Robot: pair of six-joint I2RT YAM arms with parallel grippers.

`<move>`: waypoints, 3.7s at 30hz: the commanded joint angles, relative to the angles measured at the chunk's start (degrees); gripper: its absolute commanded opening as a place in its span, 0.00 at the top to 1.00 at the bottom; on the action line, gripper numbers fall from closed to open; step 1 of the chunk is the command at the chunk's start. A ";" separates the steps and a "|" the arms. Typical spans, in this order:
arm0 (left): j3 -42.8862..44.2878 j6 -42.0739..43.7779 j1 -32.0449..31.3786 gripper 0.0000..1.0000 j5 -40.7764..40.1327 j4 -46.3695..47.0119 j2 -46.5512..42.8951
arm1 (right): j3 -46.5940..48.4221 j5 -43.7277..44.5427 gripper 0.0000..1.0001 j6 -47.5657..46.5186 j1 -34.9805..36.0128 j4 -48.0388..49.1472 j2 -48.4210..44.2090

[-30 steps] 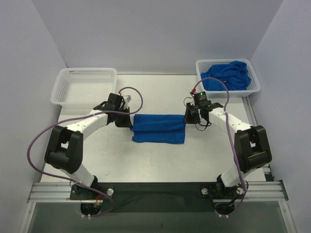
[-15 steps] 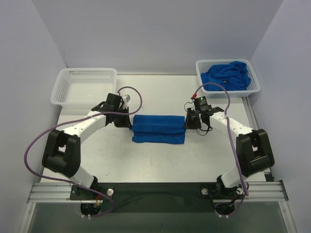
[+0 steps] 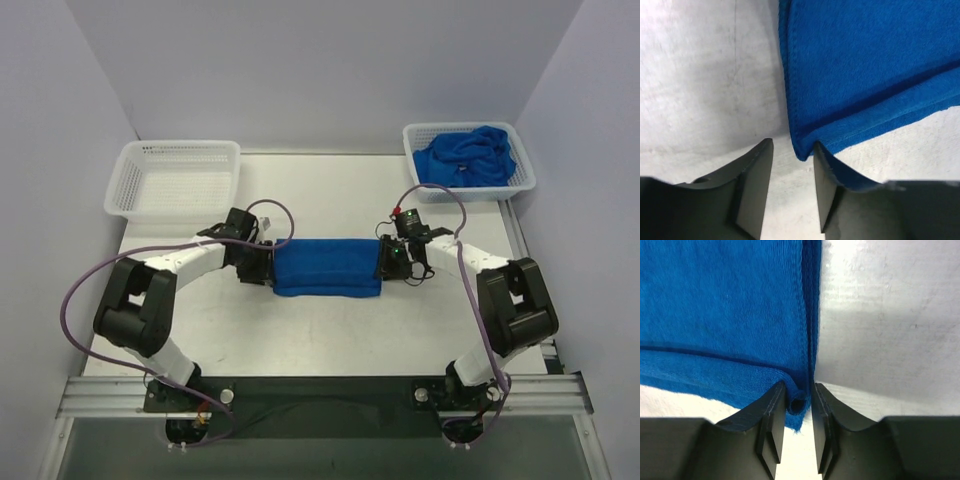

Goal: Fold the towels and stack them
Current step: Fold the towel, then neatly place the folded towel into the bin

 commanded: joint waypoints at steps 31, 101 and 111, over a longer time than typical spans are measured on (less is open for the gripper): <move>-3.08 -7.72 -7.68 0.65 0.48 10.25 -1.21 | -8.83 -2.12 0.80 10.51 3.96 14.02 -3.30; -24.35 -12.03 14.03 0.03 4.26 2.51 -40.14 | 30.98 26.19 0.57 -11.10 42.98 -20.69 26.14; -24.62 -12.99 13.59 0.03 5.66 4.18 -38.82 | 27.56 24.26 1.00 -9.79 40.96 -18.15 24.04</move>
